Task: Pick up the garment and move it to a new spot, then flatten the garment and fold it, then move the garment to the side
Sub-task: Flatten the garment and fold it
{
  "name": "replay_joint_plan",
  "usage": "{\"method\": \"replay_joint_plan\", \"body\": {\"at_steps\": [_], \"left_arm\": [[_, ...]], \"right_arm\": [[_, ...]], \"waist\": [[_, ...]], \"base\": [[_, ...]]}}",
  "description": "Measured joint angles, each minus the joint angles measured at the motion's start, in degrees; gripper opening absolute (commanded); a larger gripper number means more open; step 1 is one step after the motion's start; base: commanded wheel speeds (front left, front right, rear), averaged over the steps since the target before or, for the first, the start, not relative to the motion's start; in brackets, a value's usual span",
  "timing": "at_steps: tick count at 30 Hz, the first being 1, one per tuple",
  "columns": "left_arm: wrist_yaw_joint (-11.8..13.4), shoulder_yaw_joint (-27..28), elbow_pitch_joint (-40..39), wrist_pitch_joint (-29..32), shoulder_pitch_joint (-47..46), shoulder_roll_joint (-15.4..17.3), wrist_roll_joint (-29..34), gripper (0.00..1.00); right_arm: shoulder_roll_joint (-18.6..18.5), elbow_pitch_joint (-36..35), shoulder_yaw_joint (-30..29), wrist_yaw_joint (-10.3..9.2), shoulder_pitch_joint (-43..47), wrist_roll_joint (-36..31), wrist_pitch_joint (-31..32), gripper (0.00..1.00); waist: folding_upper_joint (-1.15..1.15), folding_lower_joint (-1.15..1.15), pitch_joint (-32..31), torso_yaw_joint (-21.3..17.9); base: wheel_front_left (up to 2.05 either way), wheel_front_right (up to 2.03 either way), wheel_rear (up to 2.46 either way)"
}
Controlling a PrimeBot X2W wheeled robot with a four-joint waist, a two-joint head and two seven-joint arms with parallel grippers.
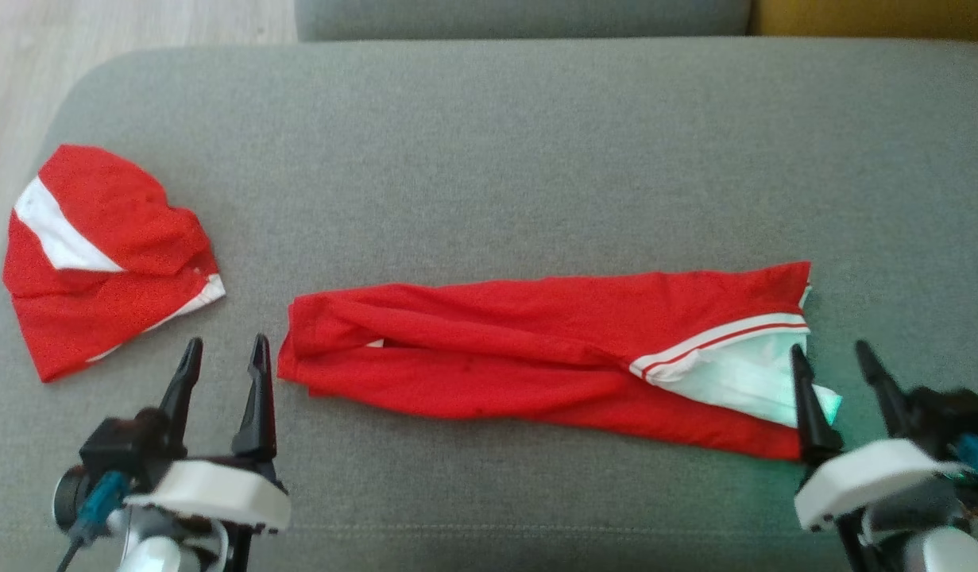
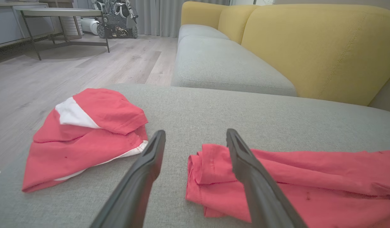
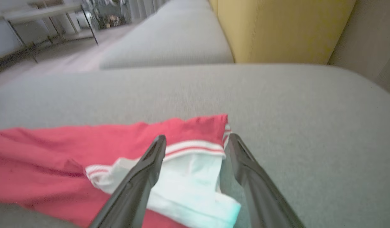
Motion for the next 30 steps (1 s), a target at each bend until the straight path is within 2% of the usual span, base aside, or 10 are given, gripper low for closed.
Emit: {"method": "replay_joint_plan", "body": {"at_steps": [4, 10, 17, 20, 21, 22, 30], "left_arm": [[-0.4, -0.6, 0.0, 0.0, -2.8, -0.1, 0.0, 1.00], [-1.4, -1.3, 0.5, 0.0, -5.8, -1.0, 0.5, 1.00], [-3.0, -1.4, 2.0, 0.0, -8.5, -2.1, 0.6, 1.00], [-3.4, -1.2, 2.3, 0.0, -9.0, -2.7, 1.0, 1.00], [-3.5, -1.0, 2.3, 0.0, -9.1, -2.9, 1.0, 1.00], [-3.8, -0.8, 2.3, 0.0, -9.1, -3.0, 1.1, 1.00], [-4.2, 1.5, 2.5, 0.0, -9.1, -3.4, 2.2, 1.00]], "right_arm": [[-0.1, 7.4, -0.3, 0.00, -5.0, -2.2, 5.2, 1.00], [-0.1, 13.5, -2.1, 0.00, -10.2, -3.8, 14.0, 1.00], [-0.1, 14.0, -3.6, 0.00, -12.4, -2.9, 21.1, 1.00], [-0.2, 13.1, -3.7, 0.00, -12.6, -0.2, 23.3, 1.00], [-0.2, 12.7, -3.7, 0.00, -12.5, 0.2, 23.6, 0.39], [-0.2, 12.3, -3.8, 0.00, -12.4, 0.9, 23.8, 0.00], [0.1, 9.9, -5.4, 0.00, -10.6, 3.8, 23.6, 0.00]], "waist": [[0.00, 0.00, 2.3, 0.4], [0.00, 0.00, 5.2, 1.3], [0.00, 0.00, 7.8, 2.3], [0.00, 0.00, 8.3, 2.4], [0.00, 0.00, 8.3, 2.4], [0.00, 0.00, 8.4, 2.3], [0.00, 0.00, 7.7, 0.8]], "base": [[0.00, 0.00, 0.00], [0.00, 0.00, 0.00], [0.00, 0.00, 0.00], [0.00, 0.00, 0.00], [0.00, 0.00, 0.00], [0.00, 0.00, 0.00], [0.00, 0.00, 0.00]]}}
